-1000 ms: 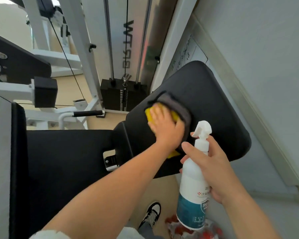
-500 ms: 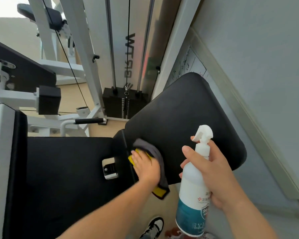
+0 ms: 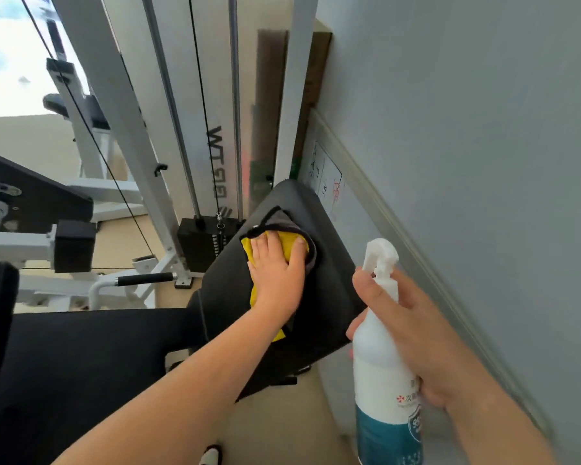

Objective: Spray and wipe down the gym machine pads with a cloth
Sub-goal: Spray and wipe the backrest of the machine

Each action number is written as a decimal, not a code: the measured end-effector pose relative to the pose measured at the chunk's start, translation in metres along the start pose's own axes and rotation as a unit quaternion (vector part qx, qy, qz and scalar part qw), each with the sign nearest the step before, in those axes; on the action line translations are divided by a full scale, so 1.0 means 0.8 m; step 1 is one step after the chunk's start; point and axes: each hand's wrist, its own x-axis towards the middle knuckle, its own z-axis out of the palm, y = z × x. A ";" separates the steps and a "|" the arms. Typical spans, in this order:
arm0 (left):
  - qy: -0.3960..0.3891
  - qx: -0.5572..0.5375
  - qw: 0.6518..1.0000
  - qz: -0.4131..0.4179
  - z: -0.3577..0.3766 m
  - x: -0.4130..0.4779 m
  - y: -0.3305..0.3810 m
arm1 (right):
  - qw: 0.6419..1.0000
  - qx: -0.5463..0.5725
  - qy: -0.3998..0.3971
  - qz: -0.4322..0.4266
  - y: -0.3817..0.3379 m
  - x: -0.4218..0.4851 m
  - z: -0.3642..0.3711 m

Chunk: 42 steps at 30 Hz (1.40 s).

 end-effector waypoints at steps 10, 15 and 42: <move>-0.023 0.023 0.995 0.093 0.017 0.018 0.064 | 0.987 -0.036 -0.098 0.122 0.037 -0.013 -0.083; -0.015 -0.094 0.995 0.042 0.026 0.017 0.062 | 0.977 -0.018 -0.152 0.146 0.044 -0.007 -0.081; -0.199 0.387 0.803 0.408 -0.010 -0.044 0.085 | 0.983 0.083 -0.118 0.112 0.039 -0.022 -0.116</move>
